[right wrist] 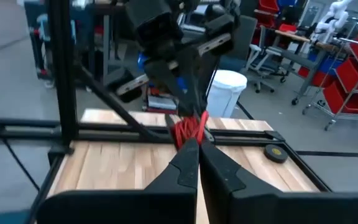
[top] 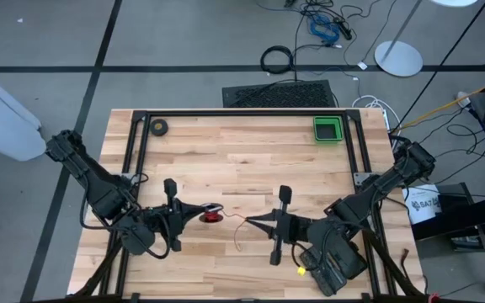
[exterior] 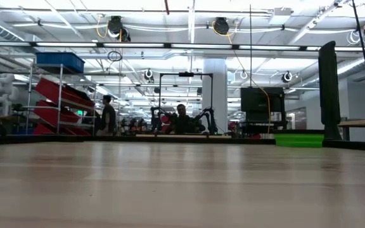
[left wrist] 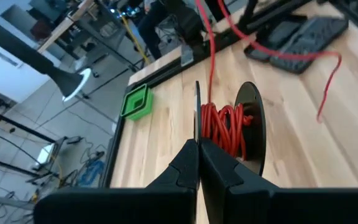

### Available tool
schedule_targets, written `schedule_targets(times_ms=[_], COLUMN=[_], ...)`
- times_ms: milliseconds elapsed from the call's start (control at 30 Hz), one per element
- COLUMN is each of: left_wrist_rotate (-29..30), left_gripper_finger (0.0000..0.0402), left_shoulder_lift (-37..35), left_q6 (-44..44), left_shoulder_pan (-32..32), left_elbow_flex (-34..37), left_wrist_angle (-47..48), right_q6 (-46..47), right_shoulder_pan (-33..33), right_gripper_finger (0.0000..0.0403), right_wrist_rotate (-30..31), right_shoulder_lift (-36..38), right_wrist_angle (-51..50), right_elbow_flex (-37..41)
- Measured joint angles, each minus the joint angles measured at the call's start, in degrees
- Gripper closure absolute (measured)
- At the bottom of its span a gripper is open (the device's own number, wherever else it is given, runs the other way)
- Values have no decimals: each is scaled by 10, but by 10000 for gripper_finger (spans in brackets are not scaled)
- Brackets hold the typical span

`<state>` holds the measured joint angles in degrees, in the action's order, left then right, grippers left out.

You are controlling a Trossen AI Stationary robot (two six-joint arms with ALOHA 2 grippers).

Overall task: Coil cords
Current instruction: Coil the red wire on the black spool

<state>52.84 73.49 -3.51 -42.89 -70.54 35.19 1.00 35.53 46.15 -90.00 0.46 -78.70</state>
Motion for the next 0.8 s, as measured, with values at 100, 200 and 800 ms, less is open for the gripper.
schedule_targets(times_ms=[100, 200, 800], left_wrist_rotate=[2, 12, 108], left_gripper_finger=[393, 393, 393], left_shoulder_lift=[4, 14, 48], left_q6=[-12, -34, -93], left_shoulder_pan=[7, 16, 45], left_elbow_flex=[0, 0, 0], left_wrist_angle=[-27, -62, -240], right_q6=[-2, -11, -107], right_shoulder_pan=[1, -2, -25], right_gripper_finger=[403, 403, 403], right_wrist_rotate=[1, 0, -42], right_shoulder_lift=[-5, -15, -74], right_wrist_angle=[24, 51, 214], right_elbow_flex=[0, 0, 0])
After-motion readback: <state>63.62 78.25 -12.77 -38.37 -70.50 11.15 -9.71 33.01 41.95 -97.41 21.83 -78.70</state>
